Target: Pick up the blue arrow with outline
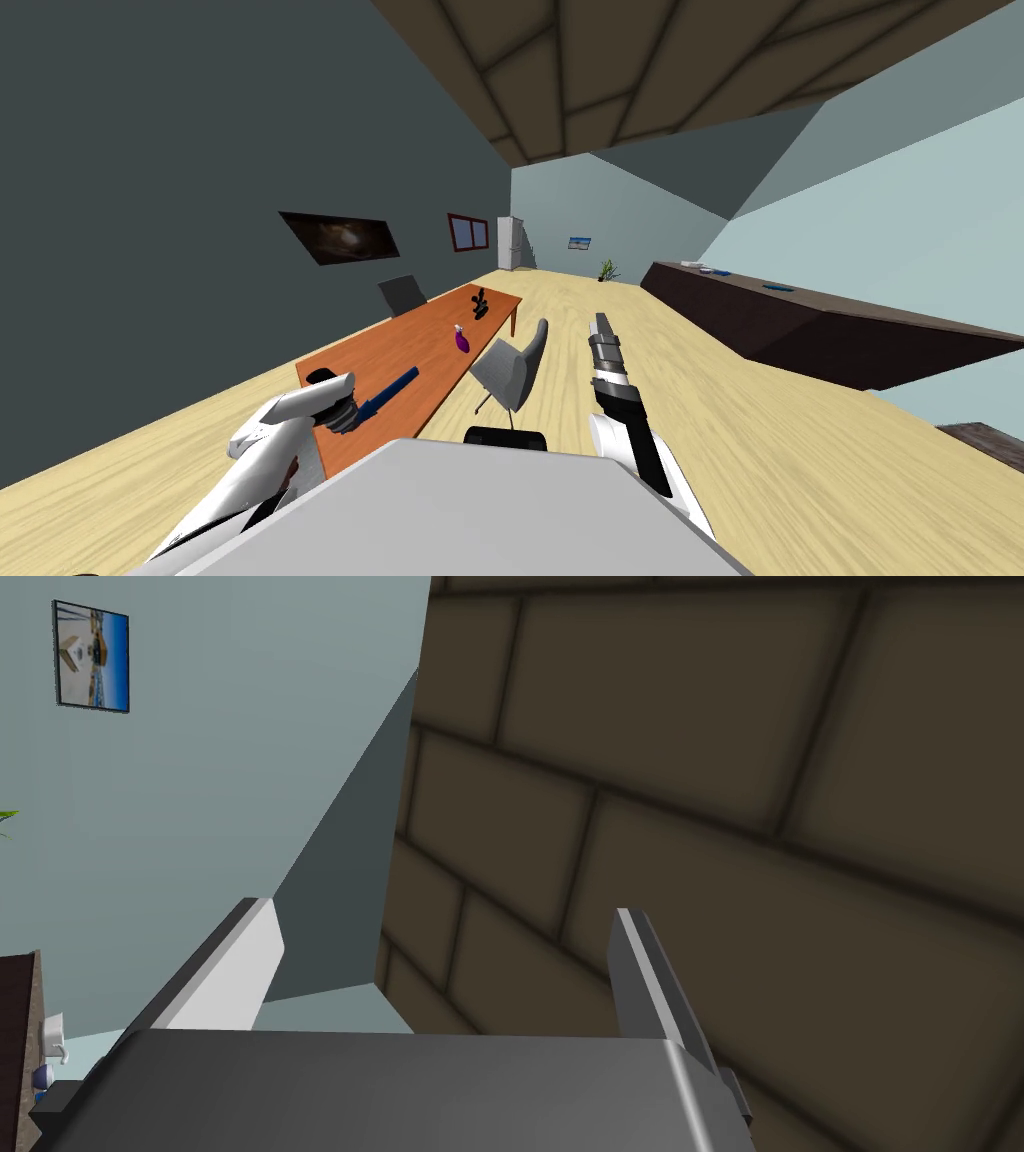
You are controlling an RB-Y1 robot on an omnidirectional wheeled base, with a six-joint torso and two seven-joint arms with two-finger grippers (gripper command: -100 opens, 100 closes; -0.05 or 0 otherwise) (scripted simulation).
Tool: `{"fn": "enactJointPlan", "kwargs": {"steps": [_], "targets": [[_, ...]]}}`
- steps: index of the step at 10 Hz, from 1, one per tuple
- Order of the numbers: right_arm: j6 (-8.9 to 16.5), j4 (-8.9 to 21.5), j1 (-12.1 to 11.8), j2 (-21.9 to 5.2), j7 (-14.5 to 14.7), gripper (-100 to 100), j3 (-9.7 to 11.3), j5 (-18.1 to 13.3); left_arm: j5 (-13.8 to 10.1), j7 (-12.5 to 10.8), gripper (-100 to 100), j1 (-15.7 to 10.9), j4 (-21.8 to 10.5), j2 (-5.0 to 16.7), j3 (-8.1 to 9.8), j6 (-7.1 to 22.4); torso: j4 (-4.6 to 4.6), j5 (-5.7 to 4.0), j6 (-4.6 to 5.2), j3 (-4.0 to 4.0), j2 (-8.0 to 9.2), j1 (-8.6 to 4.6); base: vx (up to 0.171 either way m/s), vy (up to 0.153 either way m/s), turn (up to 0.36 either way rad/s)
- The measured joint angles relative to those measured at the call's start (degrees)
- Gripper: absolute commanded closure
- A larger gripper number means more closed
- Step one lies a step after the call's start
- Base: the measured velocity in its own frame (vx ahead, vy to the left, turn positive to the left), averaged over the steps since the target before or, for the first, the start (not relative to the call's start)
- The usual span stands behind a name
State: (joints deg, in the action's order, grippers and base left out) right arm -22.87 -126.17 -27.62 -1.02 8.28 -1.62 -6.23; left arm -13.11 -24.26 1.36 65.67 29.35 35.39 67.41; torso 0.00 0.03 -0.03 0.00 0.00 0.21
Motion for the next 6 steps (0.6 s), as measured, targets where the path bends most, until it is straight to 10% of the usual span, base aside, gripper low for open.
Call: {"fn": "enactJointPlan", "kwargs": {"steps": [6], "targets": [[0.0, 0.0, -0.01, 0.0, 0.0, 0, 0.0, 0.0, -2.37, -3.35, -100, -2.68, -4.16, 1.01, 2.3, 8.96, 0.0, -0.01, -0.04, 0.0, 0.01, -0.12, 0.008, 0.042, -0.121]]}}
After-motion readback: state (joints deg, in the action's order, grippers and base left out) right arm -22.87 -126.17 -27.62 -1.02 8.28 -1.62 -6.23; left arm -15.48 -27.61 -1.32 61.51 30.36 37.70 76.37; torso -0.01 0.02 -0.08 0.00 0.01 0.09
